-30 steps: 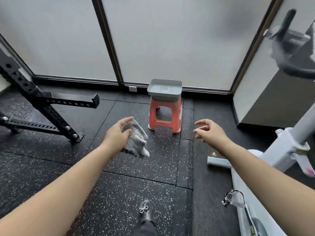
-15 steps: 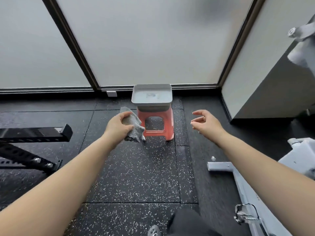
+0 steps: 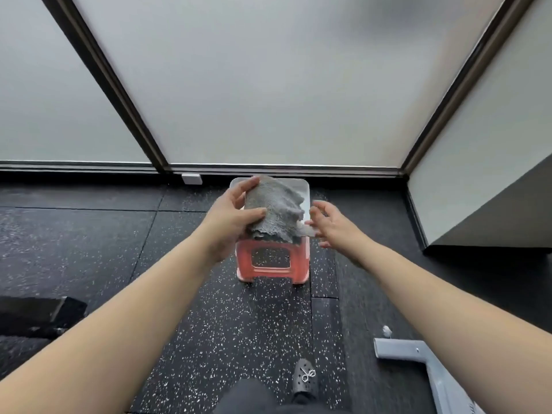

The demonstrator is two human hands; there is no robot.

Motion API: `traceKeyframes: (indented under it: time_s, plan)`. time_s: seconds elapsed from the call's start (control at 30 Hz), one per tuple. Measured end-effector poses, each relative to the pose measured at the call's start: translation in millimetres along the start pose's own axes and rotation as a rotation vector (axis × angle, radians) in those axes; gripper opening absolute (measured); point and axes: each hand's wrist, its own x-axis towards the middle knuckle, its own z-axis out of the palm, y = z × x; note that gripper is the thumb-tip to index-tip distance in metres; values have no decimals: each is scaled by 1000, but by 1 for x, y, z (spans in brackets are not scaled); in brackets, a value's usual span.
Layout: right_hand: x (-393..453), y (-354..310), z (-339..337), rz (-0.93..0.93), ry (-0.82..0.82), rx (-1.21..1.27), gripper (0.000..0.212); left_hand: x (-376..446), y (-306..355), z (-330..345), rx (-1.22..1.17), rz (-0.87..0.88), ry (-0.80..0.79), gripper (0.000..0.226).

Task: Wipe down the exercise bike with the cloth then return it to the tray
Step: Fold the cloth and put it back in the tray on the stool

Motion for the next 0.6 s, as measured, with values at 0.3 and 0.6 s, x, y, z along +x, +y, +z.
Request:
traceKeyframes:
  time_s: [0.3, 0.6]
  plan:
    - [128, -56, 16, 52, 9, 245, 60, 121, 4, -50, 39, -101, -33, 62]
    - [233, -56, 26, 21, 124, 160, 57, 247, -5, -92, 68, -169, -101, 65]
